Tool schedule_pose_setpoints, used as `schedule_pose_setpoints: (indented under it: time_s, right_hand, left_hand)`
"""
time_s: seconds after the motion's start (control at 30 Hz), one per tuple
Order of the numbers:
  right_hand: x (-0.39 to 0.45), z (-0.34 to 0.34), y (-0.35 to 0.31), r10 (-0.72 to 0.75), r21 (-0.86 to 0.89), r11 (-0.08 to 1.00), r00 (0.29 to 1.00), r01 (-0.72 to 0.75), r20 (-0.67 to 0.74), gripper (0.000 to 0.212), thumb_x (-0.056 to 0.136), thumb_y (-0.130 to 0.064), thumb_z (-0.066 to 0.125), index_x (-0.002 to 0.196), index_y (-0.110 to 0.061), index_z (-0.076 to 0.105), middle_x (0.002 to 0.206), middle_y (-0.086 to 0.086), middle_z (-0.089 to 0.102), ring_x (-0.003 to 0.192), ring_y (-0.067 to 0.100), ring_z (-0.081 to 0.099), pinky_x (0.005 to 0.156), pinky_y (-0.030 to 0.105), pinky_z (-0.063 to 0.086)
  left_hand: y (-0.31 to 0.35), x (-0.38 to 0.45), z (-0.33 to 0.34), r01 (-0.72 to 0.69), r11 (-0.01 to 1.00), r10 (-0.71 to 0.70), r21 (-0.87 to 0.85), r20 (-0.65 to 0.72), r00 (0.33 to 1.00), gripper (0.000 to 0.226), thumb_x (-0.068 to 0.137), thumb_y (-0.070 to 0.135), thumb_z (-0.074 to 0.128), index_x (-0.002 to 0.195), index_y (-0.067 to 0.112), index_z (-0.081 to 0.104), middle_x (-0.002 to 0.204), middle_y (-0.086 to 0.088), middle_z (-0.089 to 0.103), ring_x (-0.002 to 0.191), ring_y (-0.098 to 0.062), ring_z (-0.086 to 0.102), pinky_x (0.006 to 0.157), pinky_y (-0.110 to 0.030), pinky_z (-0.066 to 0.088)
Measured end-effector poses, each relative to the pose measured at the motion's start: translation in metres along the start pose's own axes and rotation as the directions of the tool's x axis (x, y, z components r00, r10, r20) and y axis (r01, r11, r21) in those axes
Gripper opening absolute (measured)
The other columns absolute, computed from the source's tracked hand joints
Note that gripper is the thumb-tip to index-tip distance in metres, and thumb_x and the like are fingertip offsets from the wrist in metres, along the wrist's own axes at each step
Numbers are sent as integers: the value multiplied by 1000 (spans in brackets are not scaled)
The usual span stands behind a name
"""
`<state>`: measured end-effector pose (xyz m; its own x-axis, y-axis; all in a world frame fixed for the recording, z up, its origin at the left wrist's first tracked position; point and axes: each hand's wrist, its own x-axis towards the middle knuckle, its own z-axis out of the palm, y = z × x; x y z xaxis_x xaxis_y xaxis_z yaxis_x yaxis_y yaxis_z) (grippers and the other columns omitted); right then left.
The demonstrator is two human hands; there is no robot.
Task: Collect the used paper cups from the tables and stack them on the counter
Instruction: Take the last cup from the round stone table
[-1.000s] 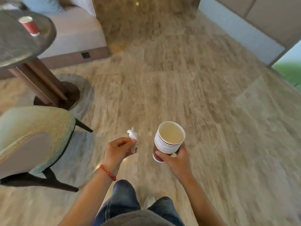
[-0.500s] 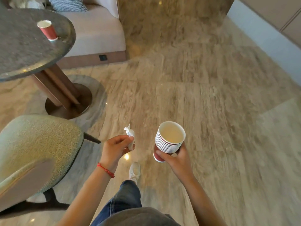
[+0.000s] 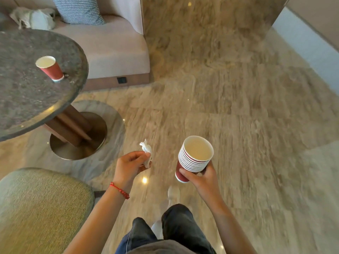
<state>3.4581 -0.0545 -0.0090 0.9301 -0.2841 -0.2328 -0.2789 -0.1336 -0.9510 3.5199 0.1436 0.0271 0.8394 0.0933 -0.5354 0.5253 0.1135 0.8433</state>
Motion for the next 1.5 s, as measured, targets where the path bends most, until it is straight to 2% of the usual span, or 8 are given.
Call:
schedule_pose_setpoints:
  time_s: [0.23,0.43,0.67,0.9,1.1,1.2,1.4,1.5]
  right_hand:
    - [142,10,-54,-33,-25,999,996,35,88,79,47,-53,79,117,-30,51,104,-15,65,95,-5,60,72,9,48]
    - [260,28,-104,-87,-42,995,984,95,158,73,50,-45,82,115,-30,51,102,-15,65,95,-5,61,72,8,48]
    - [359,77,-171,-81,-28,995,962,92,260,78,50,-47,82,118,-23,53,108,-8,66,103,8,63,88,29,52]
    - [456,149,-205,-81,8,997,955,82,284,74,51,-45,82,116,-27,54,104,-11,67,99,5,63,78,16,51]
    - [521,203,-240,-100,13,995,932,102,350,64,57,-31,84,114,-30,53,102,-22,66,99,-1,62,74,10,49]
    - [549,225,-256,-93,5,995,919,99,384,71,55,-34,84,118,-28,52,105,-15,66,101,1,62,79,14,51]
    - [602,273,-284,-122,-29,987,855,158,505,71,55,-33,84,118,-20,55,104,-8,68,98,6,64,83,23,53]
    - [628,301,-294,-142,-41,977,776,211,615,77,55,-31,89,121,-15,54,109,-4,67,101,7,63,90,32,53]
  left_hand:
    - [72,97,33,-7,1000,6,-10,-79,997,9,83,6,63,77,1,69,84,-13,66,70,-20,64,62,-22,57]
    - [135,174,56,-49,998,42,-47,-141,989,12,82,5,64,73,1,69,74,-11,65,61,-15,64,56,-20,55]
    - [211,246,49,-80,993,58,-89,-219,974,12,82,9,65,79,-1,69,76,-13,64,66,-19,62,58,-20,54]
    - [277,357,25,-80,989,51,-123,-223,973,12,81,9,66,79,-3,69,73,-10,63,56,-7,61,53,-17,49]
    - [335,421,-1,-131,985,98,-110,-260,961,12,83,8,64,82,-3,69,83,-16,65,67,-16,62,57,-17,52]
    - [355,440,-11,-153,978,106,-145,-288,952,13,83,7,63,84,-4,68,85,-18,64,70,-19,61,57,-16,52]
    - [377,469,-27,-180,952,65,-249,-408,910,14,84,3,61,81,-9,66,75,-17,59,61,-15,55,52,-14,48]
    - [382,479,-42,-206,925,16,-320,-509,861,13,82,4,63,72,0,70,73,-16,60,66,-21,58,66,-28,54]
